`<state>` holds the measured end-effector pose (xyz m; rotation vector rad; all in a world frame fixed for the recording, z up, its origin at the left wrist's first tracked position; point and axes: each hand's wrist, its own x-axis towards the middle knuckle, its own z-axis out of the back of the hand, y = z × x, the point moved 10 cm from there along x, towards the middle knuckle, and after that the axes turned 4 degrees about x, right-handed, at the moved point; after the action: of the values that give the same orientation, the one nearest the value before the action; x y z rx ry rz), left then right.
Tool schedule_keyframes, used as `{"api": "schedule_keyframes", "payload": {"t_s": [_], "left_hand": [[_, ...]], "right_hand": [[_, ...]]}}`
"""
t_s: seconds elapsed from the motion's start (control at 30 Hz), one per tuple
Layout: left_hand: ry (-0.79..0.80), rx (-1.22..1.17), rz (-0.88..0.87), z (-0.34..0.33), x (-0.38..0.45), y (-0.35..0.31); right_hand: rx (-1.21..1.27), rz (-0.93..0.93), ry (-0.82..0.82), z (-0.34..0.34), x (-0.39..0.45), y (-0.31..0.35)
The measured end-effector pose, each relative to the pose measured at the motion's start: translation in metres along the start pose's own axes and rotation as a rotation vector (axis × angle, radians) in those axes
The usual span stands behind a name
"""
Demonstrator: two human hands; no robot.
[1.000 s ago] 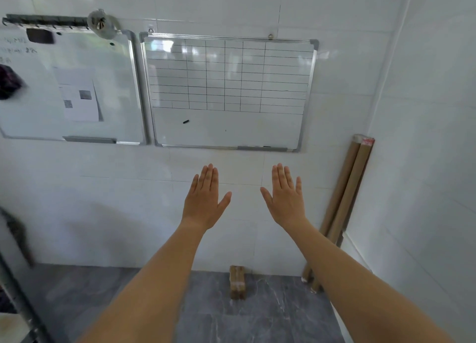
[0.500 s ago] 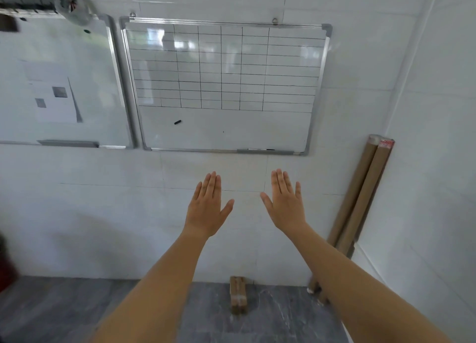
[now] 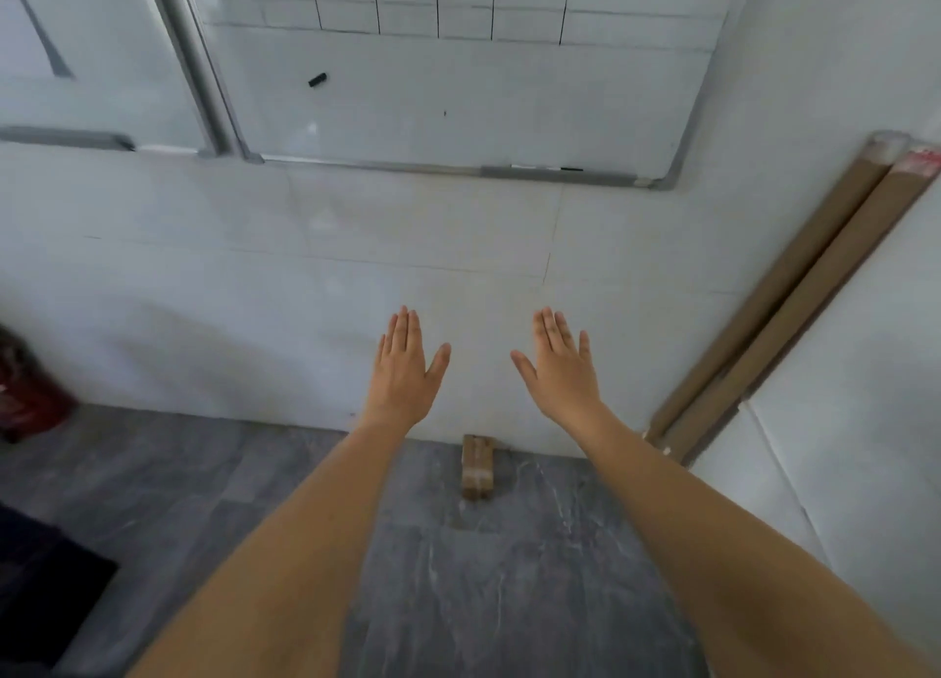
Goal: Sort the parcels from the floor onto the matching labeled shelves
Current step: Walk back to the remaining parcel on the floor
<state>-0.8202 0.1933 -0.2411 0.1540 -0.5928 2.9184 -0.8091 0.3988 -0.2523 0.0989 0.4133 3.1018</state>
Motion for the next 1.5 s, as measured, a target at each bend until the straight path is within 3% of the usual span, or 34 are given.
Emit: {"api": "schedule_keyframes", "payload": {"t_s": [0.47, 0.8, 1.0, 1.3, 1.5], "left_hand": [[0.382, -0.42, 0.241, -0.179, 0.077, 0.062], [0.492, -0.479, 0.4, -0.268, 0.105, 0.095], [0.477, -0.594, 0.577, -0.338, 0.124, 0.106], [0.57, -0.644, 0.803, -0.507, 0.098, 0.164], [0.627, -0.606, 0.849, -0.627, 0.081, 0.215]], "right_hand": [[0.184, -0.135, 0.313, -0.177, 0.081, -0.046], [0.327, -0.206, 0.409, -0.266, 0.121, -0.083], [0.556, -0.397, 0.432, -0.334, 0.141, -0.125], [0.664, -0.58, 0.538, -0.499, 0.137, -0.19], [0.706, -0.686, 0.57, -0.632, 0.127, -0.218]]}}
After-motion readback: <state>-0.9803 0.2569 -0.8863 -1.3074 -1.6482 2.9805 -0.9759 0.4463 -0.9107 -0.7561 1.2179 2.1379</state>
